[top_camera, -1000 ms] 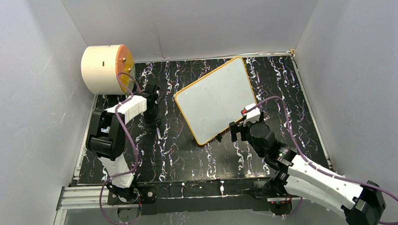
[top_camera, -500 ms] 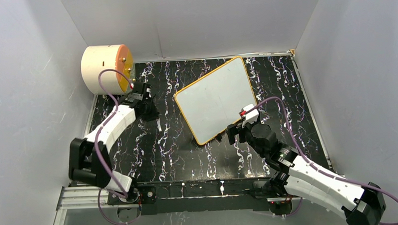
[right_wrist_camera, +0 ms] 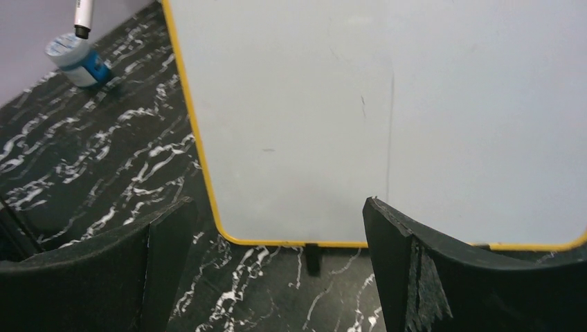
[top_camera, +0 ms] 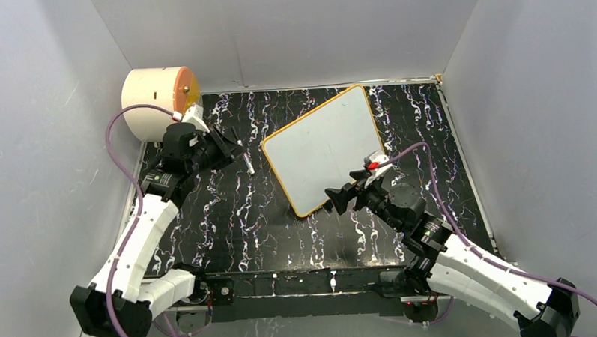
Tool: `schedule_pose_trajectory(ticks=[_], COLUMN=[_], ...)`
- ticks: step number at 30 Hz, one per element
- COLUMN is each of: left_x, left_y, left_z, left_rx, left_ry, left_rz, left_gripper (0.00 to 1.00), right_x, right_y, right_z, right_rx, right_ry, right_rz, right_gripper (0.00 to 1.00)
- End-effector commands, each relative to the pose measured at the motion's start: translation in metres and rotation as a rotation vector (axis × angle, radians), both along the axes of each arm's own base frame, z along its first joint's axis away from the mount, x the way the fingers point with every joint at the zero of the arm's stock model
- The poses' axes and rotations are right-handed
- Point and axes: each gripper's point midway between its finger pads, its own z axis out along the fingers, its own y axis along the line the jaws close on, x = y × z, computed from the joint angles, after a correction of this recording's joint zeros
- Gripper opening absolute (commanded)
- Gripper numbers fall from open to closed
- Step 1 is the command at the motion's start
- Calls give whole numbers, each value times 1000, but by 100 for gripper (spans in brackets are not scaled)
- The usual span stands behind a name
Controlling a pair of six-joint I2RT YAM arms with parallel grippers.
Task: Write a sentence on the whiteboard
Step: Open the whiteboard marker at the center of the board.
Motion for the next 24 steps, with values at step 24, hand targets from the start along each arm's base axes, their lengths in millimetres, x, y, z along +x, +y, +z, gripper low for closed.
schedule_pose_trajectory(ticks=[24], left_x=[-24], left_y=[-99], left_z=[114], left_rx=[-466], left_ry=[-314], left_rz=[-160], left_gripper=[0], right_x=[-6], right_y=[56], right_z=[161], right_rx=[551], right_ry=[-292], right_rz=[220], right_gripper=[95])
